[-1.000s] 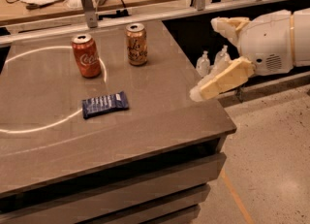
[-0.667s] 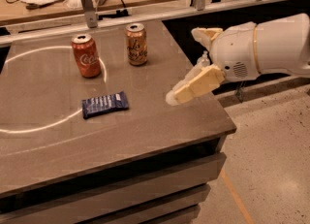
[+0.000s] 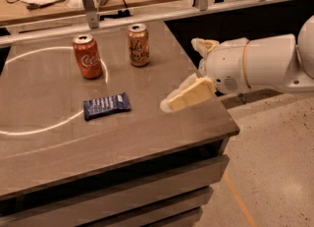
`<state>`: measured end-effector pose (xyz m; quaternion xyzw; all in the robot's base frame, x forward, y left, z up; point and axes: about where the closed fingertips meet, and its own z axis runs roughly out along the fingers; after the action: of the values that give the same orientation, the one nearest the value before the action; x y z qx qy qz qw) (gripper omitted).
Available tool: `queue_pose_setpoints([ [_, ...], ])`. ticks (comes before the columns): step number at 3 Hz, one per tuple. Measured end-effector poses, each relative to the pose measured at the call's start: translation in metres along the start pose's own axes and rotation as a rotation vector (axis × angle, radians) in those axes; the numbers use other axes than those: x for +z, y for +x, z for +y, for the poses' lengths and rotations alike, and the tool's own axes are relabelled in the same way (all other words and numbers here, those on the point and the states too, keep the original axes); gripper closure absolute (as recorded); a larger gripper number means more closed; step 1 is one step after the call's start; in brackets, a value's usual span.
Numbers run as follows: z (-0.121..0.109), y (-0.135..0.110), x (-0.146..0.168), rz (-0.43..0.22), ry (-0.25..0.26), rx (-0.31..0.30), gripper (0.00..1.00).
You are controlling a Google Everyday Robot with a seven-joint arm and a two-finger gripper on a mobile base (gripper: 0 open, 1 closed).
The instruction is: Knock coke can over
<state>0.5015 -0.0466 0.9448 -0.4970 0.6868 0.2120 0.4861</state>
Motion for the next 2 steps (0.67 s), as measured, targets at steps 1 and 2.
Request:
queue_pose_setpoints([
  [1,-0.012,0.017,0.030,-0.042,0.032,0.002,0.00],
  [2,-0.021,0.025,0.063,-0.095,0.015,0.003,0.00],
])
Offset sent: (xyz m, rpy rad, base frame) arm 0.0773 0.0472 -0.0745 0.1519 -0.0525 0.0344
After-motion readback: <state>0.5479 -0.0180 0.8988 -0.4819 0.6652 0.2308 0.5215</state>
